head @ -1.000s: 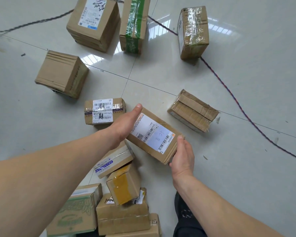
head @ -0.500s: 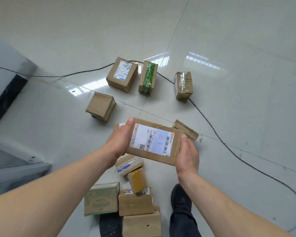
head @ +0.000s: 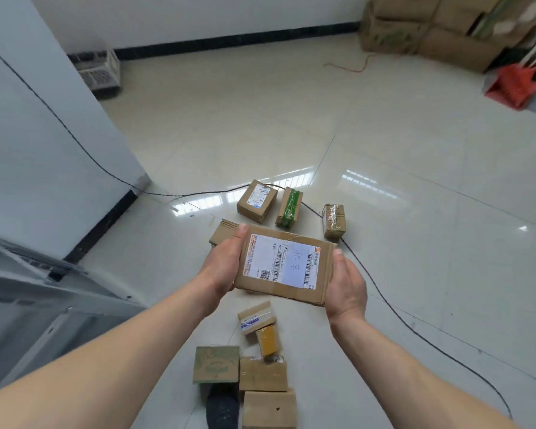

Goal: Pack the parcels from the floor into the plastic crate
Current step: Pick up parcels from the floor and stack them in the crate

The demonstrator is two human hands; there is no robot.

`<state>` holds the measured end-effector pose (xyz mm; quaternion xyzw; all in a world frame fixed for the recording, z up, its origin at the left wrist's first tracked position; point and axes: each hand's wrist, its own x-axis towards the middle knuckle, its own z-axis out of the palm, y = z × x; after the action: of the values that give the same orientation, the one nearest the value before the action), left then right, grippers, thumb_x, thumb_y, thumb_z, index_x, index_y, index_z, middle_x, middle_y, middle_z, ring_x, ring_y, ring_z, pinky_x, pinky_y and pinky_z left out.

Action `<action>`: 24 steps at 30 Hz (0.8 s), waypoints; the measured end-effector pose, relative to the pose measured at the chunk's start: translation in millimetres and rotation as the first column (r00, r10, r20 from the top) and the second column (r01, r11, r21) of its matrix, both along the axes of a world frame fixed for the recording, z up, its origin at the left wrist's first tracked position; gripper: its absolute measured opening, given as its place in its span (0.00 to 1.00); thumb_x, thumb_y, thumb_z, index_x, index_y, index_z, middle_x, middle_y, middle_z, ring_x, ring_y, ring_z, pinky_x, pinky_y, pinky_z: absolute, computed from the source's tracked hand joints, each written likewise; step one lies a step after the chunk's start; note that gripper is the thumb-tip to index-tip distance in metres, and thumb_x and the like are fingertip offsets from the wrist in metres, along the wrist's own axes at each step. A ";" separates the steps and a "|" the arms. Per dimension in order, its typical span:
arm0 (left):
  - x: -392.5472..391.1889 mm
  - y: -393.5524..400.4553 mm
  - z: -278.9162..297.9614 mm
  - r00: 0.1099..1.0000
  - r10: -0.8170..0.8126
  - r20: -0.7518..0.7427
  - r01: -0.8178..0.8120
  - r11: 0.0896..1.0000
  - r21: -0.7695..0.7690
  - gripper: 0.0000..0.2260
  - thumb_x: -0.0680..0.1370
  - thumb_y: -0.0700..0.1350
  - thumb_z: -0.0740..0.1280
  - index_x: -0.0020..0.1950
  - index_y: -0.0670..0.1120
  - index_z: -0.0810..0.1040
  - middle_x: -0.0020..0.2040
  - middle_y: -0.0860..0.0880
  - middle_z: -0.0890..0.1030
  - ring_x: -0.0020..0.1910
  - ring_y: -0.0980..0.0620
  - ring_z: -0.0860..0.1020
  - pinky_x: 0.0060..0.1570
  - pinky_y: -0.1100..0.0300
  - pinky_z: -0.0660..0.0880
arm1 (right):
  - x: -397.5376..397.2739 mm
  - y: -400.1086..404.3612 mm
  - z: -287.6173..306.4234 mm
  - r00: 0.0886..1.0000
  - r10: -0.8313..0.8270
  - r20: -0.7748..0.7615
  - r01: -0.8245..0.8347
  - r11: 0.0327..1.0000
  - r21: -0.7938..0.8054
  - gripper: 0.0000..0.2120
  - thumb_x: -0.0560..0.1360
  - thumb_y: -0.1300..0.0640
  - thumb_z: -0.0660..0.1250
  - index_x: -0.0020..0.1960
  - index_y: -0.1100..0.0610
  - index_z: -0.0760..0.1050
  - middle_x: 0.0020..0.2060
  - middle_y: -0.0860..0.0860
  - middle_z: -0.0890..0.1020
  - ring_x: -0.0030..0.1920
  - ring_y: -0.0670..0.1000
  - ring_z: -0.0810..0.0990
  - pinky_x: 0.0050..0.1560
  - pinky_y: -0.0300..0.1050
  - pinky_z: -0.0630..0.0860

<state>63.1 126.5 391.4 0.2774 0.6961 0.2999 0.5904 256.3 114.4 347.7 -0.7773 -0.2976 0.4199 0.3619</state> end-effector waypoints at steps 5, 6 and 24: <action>-9.0 -51.8 61.1 0.994 0.106 0.005 -0.106 0.991 0.077 0.25 0.79 0.67 0.52 0.52 0.52 0.81 0.51 0.46 0.84 0.46 0.47 0.79 0.56 0.49 0.75 | -4.0 -18.1 66.0 0.988 0.154 0.001 -0.153 0.984 0.096 0.20 0.84 0.41 0.58 0.45 0.52 0.82 0.39 0.45 0.85 0.44 0.49 0.80 0.43 0.45 0.71; -9.3 -64.1 72.6 0.991 0.132 0.010 -0.132 0.987 0.091 0.26 0.79 0.67 0.52 0.53 0.51 0.80 0.51 0.45 0.84 0.46 0.47 0.78 0.56 0.49 0.75 | -4.5 -22.9 77.3 0.983 0.183 0.000 -0.182 0.977 0.114 0.20 0.84 0.41 0.57 0.45 0.51 0.82 0.39 0.45 0.84 0.44 0.49 0.80 0.42 0.43 0.71; -62.4 -291.7 179.3 0.846 0.531 0.042 -0.522 0.812 0.260 0.35 0.64 0.78 0.58 0.51 0.51 0.83 0.47 0.42 0.85 0.48 0.41 0.82 0.56 0.41 0.77 | -99.0 -157.4 187.8 0.811 0.585 0.004 -0.568 0.786 0.244 0.28 0.79 0.32 0.57 0.42 0.55 0.80 0.36 0.50 0.82 0.41 0.55 0.80 0.45 0.52 0.75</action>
<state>0.8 -165.2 570.7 0.1543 0.7093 0.5360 0.4309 157.3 -43.0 535.5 -0.5857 -0.5544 0.5000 0.3157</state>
